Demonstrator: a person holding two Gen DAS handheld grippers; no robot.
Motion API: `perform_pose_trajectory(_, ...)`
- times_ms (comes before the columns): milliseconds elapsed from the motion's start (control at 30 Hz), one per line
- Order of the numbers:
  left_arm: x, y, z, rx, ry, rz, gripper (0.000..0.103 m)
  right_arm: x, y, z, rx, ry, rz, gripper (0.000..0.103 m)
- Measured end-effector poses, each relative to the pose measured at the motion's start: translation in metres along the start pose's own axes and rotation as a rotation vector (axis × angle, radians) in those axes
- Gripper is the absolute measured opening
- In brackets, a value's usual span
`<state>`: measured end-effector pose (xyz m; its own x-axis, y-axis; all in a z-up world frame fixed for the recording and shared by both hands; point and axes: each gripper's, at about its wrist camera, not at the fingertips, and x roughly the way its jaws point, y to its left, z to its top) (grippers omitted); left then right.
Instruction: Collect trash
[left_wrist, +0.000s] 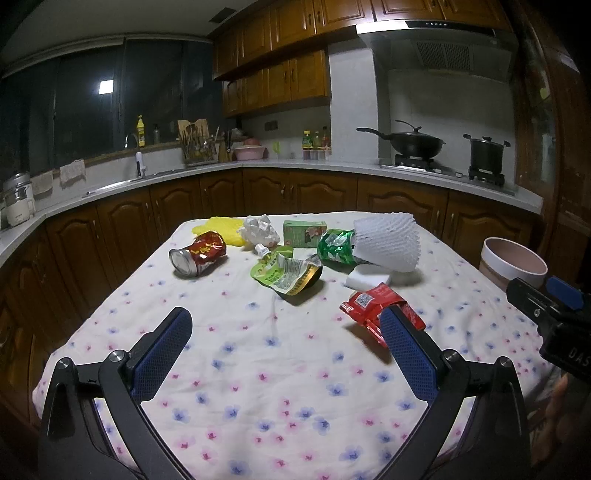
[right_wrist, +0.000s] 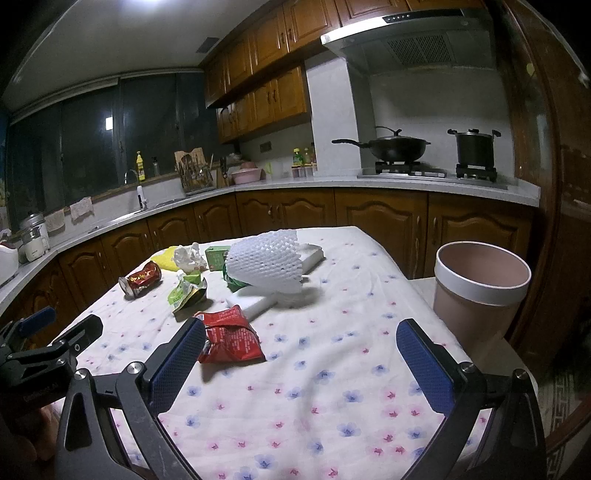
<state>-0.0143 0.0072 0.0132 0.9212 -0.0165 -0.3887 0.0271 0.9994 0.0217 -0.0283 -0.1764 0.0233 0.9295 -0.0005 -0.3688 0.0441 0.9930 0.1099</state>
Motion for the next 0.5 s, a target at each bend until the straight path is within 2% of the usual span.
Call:
perform_pose_trajectory(133, 0.004, 0.002, -0.001, -0.002, 0.015, 0.0, 0.103, 0.002, 0.0, -0.002, 0.002, 0.005, 0.003, 0.103)
perform_pose_trajectory(367, 0.024, 0.021, 0.001, -0.048, 0.081, 0.007, 0.103, 0.015, -0.004, -0.001, 0.03, 0.045, 0.024, 0.103)
perform_pose_trajectory(500, 0.039, 0.026, 0.004, -0.042, 0.119, 0.013, 0.103, 0.022, -0.006, 0.004, 0.041, 0.068, 0.052, 0.103)
